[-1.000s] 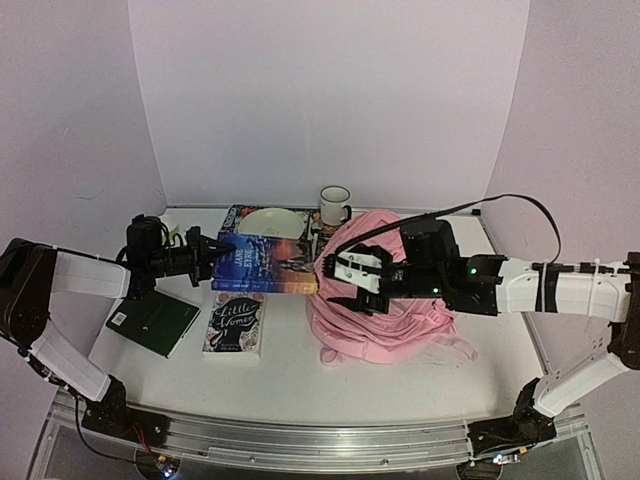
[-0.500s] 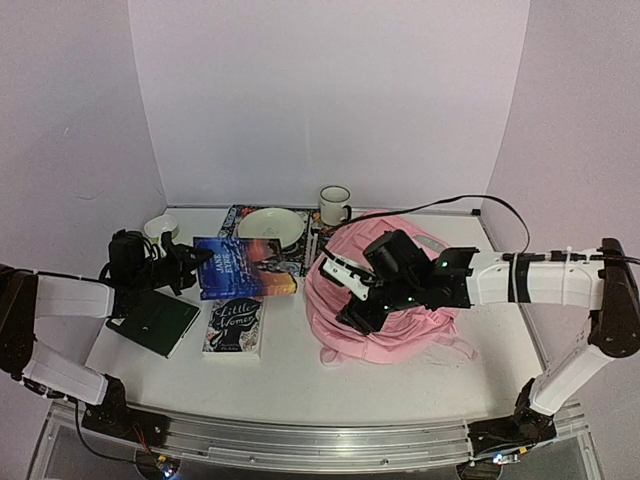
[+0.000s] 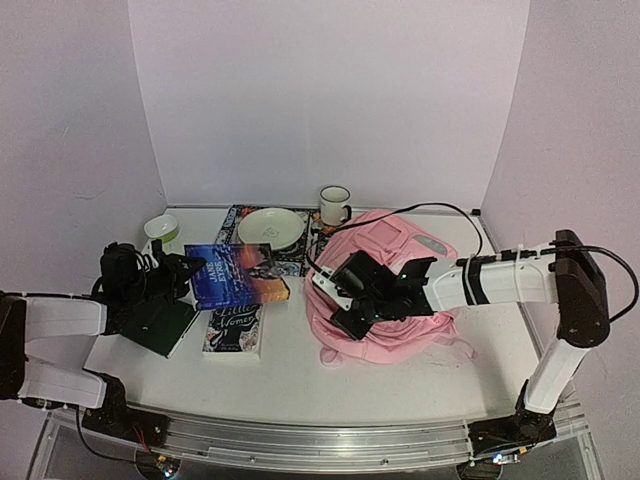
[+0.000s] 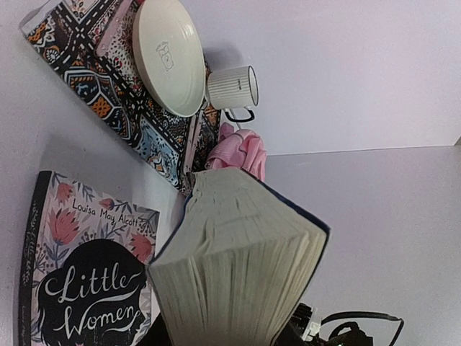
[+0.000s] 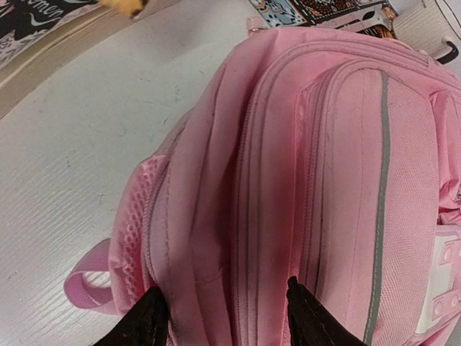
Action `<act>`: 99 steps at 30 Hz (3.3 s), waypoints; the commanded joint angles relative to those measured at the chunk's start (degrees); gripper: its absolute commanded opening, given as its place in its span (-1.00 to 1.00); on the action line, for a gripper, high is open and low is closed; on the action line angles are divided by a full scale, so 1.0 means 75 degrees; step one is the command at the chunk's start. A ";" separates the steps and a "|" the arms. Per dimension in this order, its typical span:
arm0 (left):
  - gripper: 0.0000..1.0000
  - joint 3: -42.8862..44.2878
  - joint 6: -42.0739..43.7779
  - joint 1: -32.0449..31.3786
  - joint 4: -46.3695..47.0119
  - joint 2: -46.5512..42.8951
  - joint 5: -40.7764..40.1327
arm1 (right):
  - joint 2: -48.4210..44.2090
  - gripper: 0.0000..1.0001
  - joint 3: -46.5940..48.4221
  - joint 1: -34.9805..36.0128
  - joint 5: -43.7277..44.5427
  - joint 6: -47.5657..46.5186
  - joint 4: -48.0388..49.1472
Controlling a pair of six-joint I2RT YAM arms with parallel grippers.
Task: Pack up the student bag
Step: Pick up the largest pocket of the bag from the student bag, then place the book in the largest pocket of the bag.
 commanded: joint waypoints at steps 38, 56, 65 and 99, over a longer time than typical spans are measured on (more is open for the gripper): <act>-1.00 0.0664 -0.1626 -0.2641 0.1573 0.0140 -0.0490 | -0.0467 -1.00 0.2993 0.0212 0.3025 0.0220 -0.0911; -1.00 0.2335 -0.2532 -0.3542 0.3664 0.3073 -0.1486 | -0.0388 -1.00 0.3322 0.0594 0.2898 0.0578 -0.0896; -1.00 0.3291 -0.2376 -0.3928 0.3946 0.4238 -0.2032 | -0.0295 -1.00 0.3645 0.1056 0.3307 0.1115 -0.1393; -0.52 0.3835 -0.0460 -0.5515 0.4321 0.5904 -0.5313 | 0.0692 -1.00 0.5301 0.1979 0.3857 0.2178 -0.3049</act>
